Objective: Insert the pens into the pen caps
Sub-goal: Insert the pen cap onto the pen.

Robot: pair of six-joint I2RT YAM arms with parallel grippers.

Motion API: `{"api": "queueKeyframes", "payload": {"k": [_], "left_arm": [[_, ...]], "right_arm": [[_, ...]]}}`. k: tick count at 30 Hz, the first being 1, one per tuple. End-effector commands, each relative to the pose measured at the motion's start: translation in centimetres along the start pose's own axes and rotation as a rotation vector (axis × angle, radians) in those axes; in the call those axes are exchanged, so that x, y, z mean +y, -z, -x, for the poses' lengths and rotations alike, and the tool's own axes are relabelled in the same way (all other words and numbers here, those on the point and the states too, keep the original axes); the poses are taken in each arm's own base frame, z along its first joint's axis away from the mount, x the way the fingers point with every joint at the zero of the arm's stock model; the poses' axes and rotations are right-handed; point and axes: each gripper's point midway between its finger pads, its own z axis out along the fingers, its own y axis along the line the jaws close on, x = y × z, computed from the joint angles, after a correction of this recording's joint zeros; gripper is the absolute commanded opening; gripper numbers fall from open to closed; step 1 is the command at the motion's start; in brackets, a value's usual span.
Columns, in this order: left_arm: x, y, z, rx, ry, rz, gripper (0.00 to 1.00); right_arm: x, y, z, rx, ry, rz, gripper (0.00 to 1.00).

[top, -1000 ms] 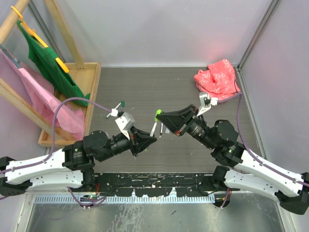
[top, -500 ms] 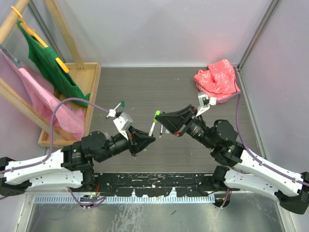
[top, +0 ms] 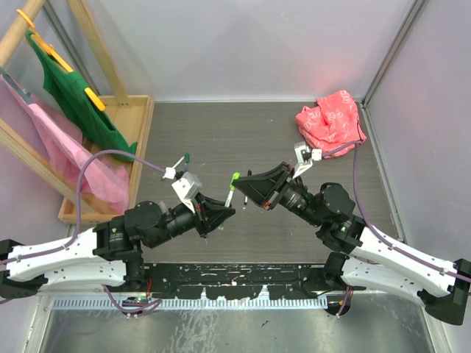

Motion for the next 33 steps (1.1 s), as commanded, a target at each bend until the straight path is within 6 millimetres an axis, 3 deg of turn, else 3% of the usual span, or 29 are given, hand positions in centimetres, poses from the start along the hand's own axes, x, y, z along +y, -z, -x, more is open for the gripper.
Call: {"api": "queueKeyframes", "payload": {"k": [1, 26, 33], "left_arm": [[-0.4, 0.4, 3.9, -0.141, 0.040, -0.001, 0.00], [0.2, 0.3, 8.2, -0.277, 0.046, 0.075, 0.00], [0.3, 0.6, 8.6, -0.290, 0.047, 0.079, 0.00]], "right_arm": [[0.5, 0.2, -0.9, 0.031, -0.029, 0.044, 0.00], [-1.3, 0.6, -8.0, 0.267, 0.006, 0.063, 0.13], [-1.7, 0.9, -8.0, 0.265, 0.025, 0.047, 0.23]]}}
